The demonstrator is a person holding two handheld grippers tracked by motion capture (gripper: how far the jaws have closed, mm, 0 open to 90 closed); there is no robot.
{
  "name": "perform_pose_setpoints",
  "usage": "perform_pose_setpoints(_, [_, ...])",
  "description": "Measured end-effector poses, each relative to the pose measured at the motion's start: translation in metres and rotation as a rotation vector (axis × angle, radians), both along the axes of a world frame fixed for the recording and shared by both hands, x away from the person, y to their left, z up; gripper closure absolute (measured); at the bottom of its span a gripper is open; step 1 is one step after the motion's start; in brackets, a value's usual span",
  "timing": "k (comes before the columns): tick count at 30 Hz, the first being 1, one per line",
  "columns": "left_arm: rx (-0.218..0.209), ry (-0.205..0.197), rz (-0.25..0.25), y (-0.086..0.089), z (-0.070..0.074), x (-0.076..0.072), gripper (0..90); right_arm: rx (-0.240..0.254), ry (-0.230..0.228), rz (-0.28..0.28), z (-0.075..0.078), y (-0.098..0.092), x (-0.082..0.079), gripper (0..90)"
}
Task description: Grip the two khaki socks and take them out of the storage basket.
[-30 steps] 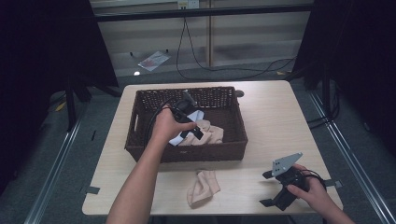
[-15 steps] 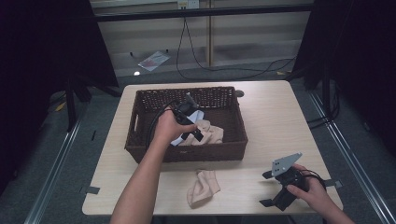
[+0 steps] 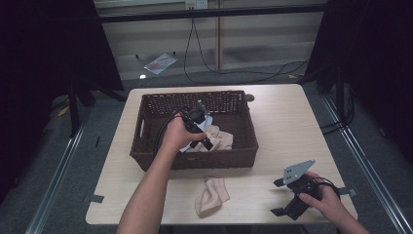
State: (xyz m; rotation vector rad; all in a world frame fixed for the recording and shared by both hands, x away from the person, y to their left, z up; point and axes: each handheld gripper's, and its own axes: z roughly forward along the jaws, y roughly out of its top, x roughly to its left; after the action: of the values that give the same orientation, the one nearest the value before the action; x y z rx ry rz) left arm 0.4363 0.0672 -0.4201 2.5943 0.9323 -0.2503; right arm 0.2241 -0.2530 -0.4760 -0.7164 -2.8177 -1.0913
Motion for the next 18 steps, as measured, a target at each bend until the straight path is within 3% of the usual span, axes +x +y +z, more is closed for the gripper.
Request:
perform_pose_setpoints(10, [0.008, -0.001, -0.047, -0.0045, -0.0073, 0.002, 27.4, 0.003, 0.004, 0.0, 0.0004, 0.0005, -0.0004, 1.9])
perform_pose_setpoints(13, [0.008, 0.0, -0.051, -0.0047, -0.0077, 0.0024, 31.3, 0.003, 0.003, 0.0, 0.0004, 0.0006, -0.0005, 1.9])
perform_pose_setpoints(15, [0.004, -0.005, -0.055, -0.005, -0.0076, 0.0022, 40.5, 0.003, 0.003, 0.0, 0.0003, 0.0009, -0.0007, 1.8])
perform_pose_setpoints(18, [0.027, -0.028, -0.119, -0.0052, -0.0089, 0.0011, 56.8, 0.005, 0.001, 0.004, 0.0003, 0.0011, -0.0007, 1.9])
